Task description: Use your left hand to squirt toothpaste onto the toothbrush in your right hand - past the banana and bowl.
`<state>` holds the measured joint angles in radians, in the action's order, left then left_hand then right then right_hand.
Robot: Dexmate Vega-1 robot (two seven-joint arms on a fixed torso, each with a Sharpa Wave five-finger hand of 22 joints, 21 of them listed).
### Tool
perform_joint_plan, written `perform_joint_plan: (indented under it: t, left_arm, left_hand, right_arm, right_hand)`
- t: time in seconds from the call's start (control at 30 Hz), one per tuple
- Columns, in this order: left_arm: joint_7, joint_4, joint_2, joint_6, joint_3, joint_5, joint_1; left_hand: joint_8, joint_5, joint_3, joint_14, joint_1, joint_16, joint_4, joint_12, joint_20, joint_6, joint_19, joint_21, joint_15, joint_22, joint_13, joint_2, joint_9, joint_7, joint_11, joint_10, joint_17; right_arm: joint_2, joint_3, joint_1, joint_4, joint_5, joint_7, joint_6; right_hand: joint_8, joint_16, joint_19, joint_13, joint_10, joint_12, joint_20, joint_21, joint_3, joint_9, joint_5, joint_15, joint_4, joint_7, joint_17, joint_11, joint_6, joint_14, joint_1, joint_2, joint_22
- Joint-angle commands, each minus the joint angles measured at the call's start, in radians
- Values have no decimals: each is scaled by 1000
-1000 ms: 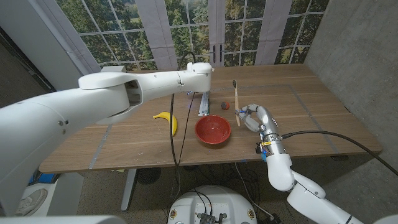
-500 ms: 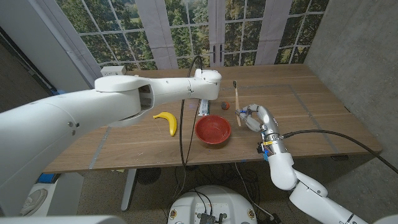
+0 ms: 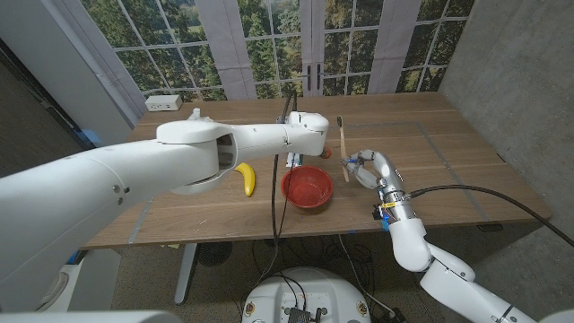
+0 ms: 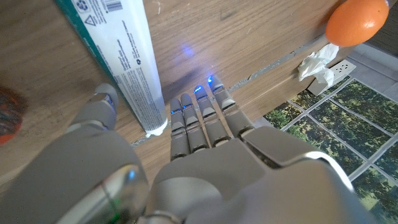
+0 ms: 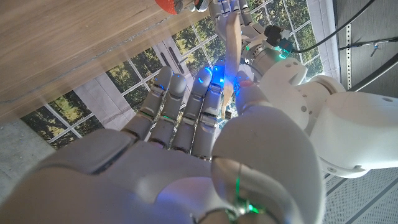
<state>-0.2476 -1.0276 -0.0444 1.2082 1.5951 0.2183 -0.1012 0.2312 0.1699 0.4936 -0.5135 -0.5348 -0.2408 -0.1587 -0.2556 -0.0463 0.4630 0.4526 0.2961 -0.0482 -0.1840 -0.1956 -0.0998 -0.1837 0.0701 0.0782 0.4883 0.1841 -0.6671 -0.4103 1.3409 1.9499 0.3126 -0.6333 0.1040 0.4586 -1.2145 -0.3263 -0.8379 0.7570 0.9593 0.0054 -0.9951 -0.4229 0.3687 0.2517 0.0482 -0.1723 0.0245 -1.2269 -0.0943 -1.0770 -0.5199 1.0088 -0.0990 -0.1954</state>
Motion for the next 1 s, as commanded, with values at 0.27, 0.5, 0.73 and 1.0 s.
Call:
perform_joint_plan:
  t: [0.27, 0.5, 0.73, 1.0]
  left_arm:
    - [181, 222, 141, 7, 16, 24, 78]
    - [93, 334, 179, -74, 23, 16, 62]
    - [13, 351, 171, -119, 10, 23, 49]
    - [6, 230, 79, -128, -66, 9, 60]
  left_hand:
    - [-10, 6, 1, -42, -10, -13, 5, -8, -12, 12, 14, -1, -47, -5, -4, 46, -3, 34, -11, 37, 6]
    - [-34, 20, 43, -14, -82, 6, -16, 14, -21, -27, -4, -14, -35, -7, -6, 123, -4, 31, -12, 8, 5]
    - [-46, 33, 90, -3, -216, 20, -36, 28, -24, -81, -13, -23, -37, -8, -6, 184, -7, 7, -10, -7, 4]
    - [-46, 39, 122, -32, -330, 12, -41, 30, -4, -112, 5, -17, -57, -10, -8, 229, -10, -12, 1, -4, 5]
  right_arm:
    - [-9, 6, -21, -17, -19, 40, 10]
    - [-5, 3, -28, -17, -13, 40, 1]
    - [-4, -2, -34, -9, -10, 47, -16]
    - [-5, -10, -45, 2, -4, 58, -42]
  right_hand:
    - [-1, -11, 2, -2, -4, 7, -1, -9, -35, 4, 5, 163, 3, -8, -1, -4, -21, 5, -3, -1, -1]
    - [-3, -13, 3, -2, -4, 9, -1, -12, -38, 5, 4, 162, 4, -9, -1, -4, -20, 5, -5, 0, -1]
    - [-5, -15, 4, -1, -5, 11, -1, -16, -41, 5, 3, 162, 4, -7, -1, -2, -21, 5, -6, 0, 0]
    - [-6, -17, 4, 0, -6, 13, -1, -19, -44, 7, 3, 162, 4, -7, -1, -3, -22, 6, -7, 1, 0]
